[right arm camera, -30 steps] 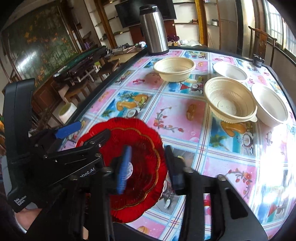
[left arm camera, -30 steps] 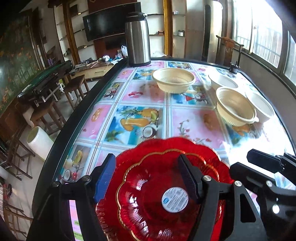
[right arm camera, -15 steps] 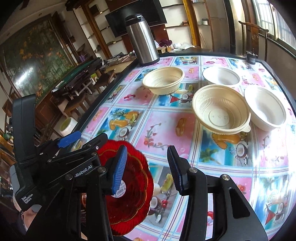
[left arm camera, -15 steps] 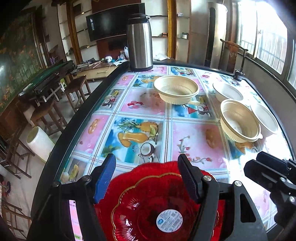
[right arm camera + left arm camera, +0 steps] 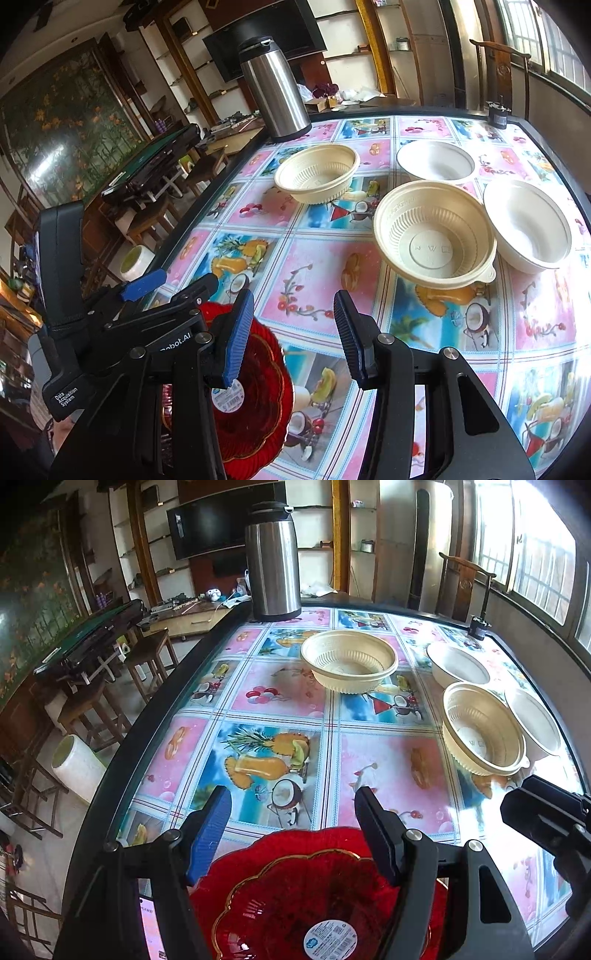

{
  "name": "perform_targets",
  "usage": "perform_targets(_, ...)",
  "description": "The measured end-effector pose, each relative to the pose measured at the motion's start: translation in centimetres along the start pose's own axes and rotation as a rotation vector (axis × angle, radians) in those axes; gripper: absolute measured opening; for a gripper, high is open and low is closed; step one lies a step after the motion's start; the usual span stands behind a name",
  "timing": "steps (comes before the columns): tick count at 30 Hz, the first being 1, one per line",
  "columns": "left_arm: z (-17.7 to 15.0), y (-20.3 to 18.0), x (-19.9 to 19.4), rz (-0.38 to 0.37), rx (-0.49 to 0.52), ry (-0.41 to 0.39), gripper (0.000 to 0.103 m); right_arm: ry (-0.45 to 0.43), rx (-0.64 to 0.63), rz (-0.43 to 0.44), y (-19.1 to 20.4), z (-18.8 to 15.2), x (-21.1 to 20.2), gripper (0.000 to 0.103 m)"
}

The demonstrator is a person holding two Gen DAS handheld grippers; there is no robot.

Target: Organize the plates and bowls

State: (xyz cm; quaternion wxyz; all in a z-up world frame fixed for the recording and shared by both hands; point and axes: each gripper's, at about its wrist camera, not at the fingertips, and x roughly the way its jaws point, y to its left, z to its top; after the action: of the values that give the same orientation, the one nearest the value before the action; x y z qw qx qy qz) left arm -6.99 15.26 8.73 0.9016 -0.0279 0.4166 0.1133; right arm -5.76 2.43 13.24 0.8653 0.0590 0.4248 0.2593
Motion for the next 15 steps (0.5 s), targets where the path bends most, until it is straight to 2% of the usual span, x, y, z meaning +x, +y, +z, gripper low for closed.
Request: perform_targets(15, 1.8, -0.3, 1.9, 0.017, 0.017, 0.013, 0.069, 0.013, 0.011, -0.007, -0.9, 1.9, 1.9, 0.045)
